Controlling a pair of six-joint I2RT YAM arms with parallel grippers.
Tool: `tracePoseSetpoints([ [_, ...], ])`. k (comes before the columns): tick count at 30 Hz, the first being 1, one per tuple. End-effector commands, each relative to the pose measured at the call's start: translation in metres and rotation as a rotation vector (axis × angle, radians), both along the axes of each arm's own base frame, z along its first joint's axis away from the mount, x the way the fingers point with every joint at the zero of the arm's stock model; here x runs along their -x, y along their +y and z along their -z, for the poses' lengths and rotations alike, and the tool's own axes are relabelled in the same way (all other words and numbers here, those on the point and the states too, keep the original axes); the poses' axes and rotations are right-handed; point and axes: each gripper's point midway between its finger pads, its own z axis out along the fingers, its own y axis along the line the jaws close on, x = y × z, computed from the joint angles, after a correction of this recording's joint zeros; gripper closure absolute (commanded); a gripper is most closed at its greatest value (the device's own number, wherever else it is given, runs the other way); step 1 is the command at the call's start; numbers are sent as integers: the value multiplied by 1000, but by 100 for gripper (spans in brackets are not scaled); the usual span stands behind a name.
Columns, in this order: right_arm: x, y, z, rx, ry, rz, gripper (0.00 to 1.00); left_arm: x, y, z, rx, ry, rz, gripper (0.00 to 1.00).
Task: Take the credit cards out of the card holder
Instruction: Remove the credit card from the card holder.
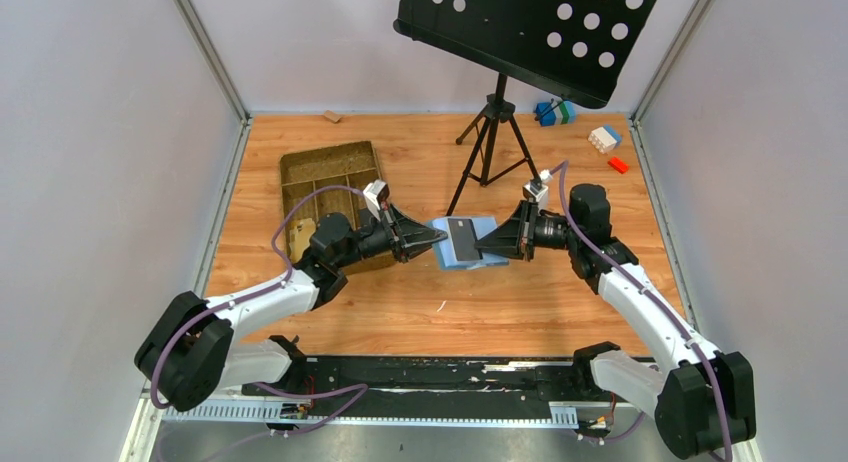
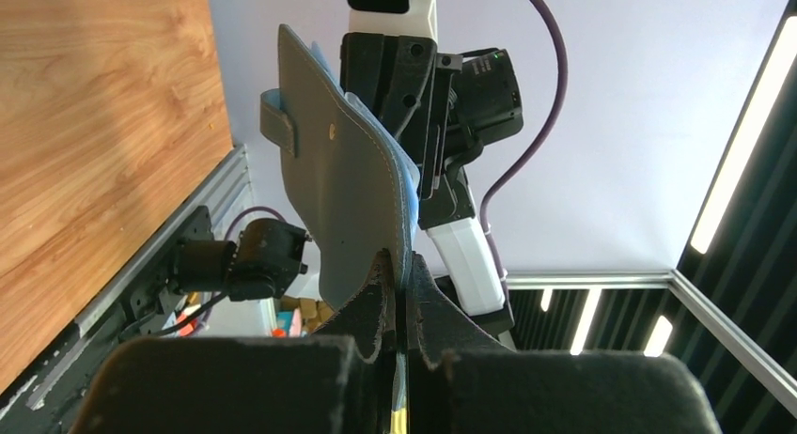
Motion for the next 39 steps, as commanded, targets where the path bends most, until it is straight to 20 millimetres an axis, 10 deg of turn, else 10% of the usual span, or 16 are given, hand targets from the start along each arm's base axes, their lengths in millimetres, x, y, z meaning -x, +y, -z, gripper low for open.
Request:
tracePoseSetpoints([
  [1,-3,2,-14,-38,-78,0,100,7,2,-33,41,-116,13,96],
  [11,-1,12,-27,-35,-111,-41,100,4,-7,-29,-60,-142,30,66],
  [17,0,12,-30,-38,-119,-49,98,3,-13,-27,-63,-135,45,100],
  [26,-5,10,-31,-115,-83,-20,70,4,-14,-51,51,-154,63,100],
  [39,-9,5,-35,-189,-45,21,100,7,-5,-66,145,-170,35,100],
])
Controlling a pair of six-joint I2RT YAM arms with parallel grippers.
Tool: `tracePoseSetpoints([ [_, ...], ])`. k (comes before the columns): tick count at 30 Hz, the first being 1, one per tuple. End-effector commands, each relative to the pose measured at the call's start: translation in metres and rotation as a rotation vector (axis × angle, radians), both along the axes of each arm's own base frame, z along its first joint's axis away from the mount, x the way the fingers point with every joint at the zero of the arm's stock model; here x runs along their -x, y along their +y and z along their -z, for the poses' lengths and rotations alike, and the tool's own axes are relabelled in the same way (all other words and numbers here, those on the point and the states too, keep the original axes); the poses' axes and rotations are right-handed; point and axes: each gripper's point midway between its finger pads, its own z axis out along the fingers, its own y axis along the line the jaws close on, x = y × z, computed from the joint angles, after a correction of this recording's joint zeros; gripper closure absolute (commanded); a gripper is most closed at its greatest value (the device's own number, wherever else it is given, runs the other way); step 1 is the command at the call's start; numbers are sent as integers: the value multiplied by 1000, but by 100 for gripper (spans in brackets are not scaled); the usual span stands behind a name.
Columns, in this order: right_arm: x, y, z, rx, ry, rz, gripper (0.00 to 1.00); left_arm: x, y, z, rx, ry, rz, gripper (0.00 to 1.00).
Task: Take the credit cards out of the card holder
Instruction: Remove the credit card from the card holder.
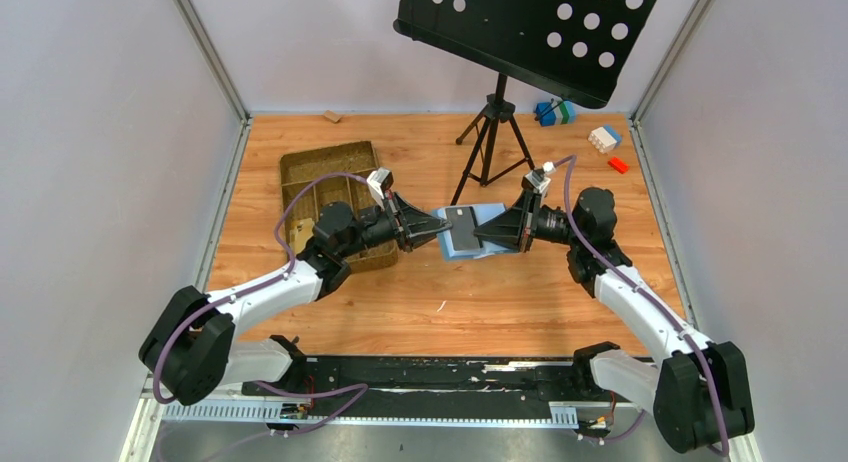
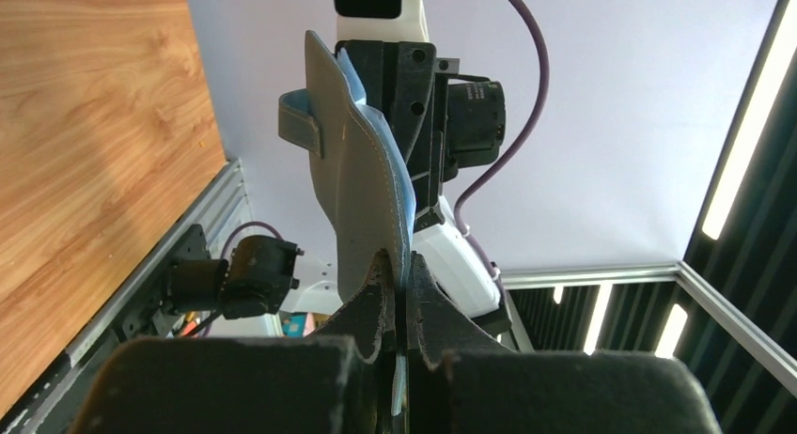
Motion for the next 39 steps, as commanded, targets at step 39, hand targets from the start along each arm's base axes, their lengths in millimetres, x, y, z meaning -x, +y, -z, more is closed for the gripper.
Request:
tracePoseSetpoints([
  [39,8,-9,16,5,16,31,83,25,22,-60,196,-145,-19,100],
])
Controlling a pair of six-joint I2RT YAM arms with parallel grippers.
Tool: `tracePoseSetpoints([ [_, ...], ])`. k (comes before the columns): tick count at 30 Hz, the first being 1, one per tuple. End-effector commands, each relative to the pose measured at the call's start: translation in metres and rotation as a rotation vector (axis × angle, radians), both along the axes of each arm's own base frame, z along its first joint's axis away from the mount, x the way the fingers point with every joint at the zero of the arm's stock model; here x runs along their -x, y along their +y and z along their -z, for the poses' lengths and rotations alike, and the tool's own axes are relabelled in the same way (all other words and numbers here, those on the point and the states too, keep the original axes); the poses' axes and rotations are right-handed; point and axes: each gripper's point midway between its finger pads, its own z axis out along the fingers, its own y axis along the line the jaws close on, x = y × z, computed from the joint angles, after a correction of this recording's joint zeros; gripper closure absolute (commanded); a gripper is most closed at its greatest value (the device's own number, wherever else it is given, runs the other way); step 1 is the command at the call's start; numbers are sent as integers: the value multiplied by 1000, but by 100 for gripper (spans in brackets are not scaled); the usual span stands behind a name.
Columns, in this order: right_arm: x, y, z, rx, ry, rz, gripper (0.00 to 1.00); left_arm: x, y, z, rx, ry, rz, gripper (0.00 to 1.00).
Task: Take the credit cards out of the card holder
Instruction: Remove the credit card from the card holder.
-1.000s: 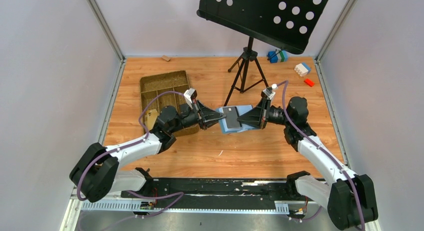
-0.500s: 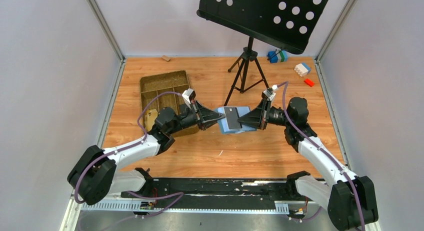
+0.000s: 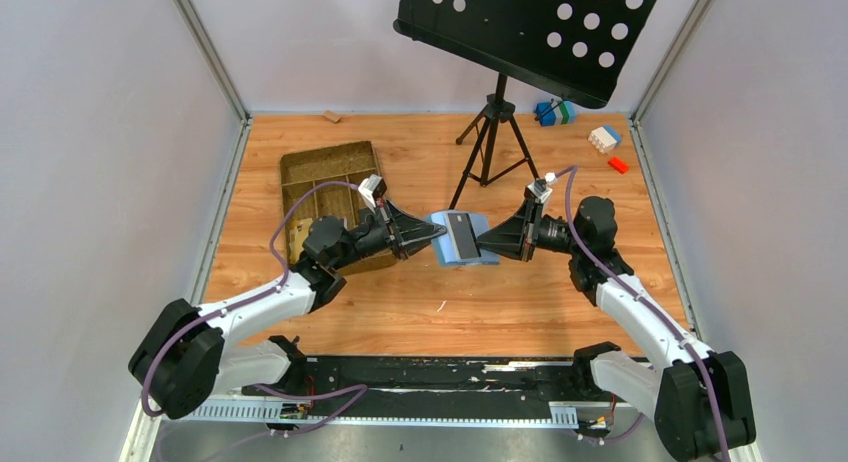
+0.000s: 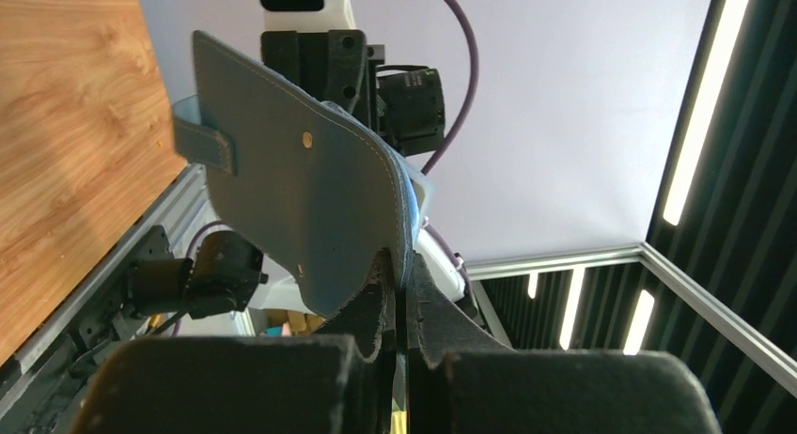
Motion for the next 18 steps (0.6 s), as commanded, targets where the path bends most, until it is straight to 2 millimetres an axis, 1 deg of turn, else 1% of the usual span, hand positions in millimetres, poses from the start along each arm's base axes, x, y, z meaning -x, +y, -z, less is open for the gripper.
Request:
tracePoseSetpoints([
  [1,0,-2,1,-7,-8,12,79,11,9,-50,108,-144,3,100],
  [3,1,-2,-1,-14,-8,12,75,11,8,-51,111,-148,9,100],
  [9,-1,-2,-16,-91,-6,20,73,11,6,-55,123,-153,24,100],
  [14,-1,2,-30,-105,-37,3,72,10,4,-54,119,-151,29,100],
  [18,-1,5,-37,-110,-55,-7,72,9,2,-53,118,-151,33,100],
])
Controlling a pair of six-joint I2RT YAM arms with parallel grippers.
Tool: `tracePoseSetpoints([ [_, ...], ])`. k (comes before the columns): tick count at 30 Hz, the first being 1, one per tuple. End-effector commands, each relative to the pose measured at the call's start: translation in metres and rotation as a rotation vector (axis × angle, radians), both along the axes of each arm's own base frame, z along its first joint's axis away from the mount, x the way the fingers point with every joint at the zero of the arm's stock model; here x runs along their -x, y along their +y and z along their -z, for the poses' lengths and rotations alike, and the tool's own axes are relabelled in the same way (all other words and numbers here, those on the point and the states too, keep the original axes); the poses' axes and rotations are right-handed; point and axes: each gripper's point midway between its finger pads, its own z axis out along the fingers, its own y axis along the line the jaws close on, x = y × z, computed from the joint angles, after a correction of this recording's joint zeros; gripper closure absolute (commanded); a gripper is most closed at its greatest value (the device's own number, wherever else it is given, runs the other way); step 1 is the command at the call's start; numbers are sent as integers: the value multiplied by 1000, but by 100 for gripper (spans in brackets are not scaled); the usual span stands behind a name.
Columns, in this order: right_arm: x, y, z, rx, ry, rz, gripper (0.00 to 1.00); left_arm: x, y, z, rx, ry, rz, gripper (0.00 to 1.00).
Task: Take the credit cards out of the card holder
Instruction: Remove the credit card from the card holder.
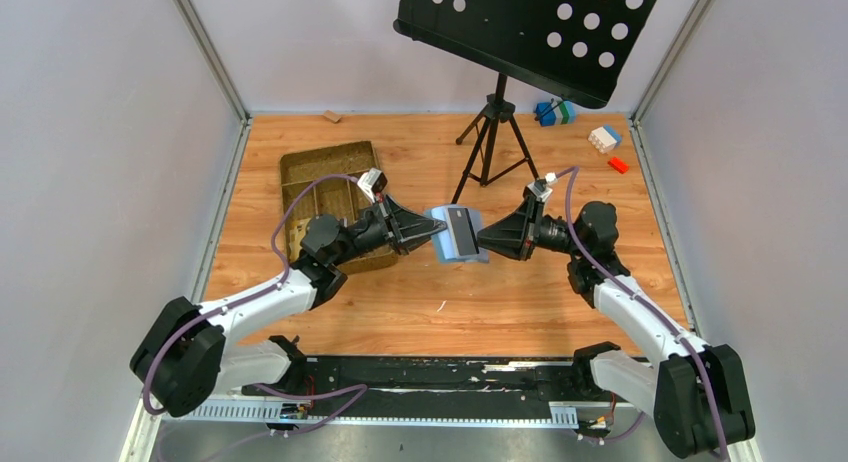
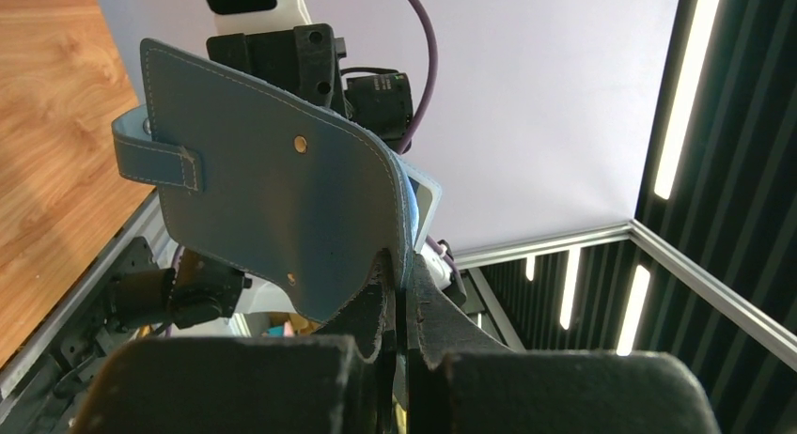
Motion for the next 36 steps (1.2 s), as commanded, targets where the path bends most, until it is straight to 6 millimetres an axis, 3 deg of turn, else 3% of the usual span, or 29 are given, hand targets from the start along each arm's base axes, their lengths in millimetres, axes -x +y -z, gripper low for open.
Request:
tracePoseSetpoints([
  [1,-2,4,-29,-38,-94,-7,72,3,1,-34,74,-86,13,100],
  [7,1,8,-39,-51,-122,-28,72,2,0,-31,69,-78,17,100],
  [16,4,9,-42,-57,-116,-36,84,5,-3,-28,63,-75,22,100],
  [25,8,15,-49,-76,-119,-50,86,8,-8,-23,51,-71,34,100],
  [32,8,17,-53,-100,-102,-46,95,9,-9,-20,43,-68,38,100],
  [34,7,17,-50,-91,-99,-43,100,10,-8,-22,43,-73,39,95],
  [36,7,17,-47,-64,-99,-36,100,11,-7,-22,42,-76,36,84],
])
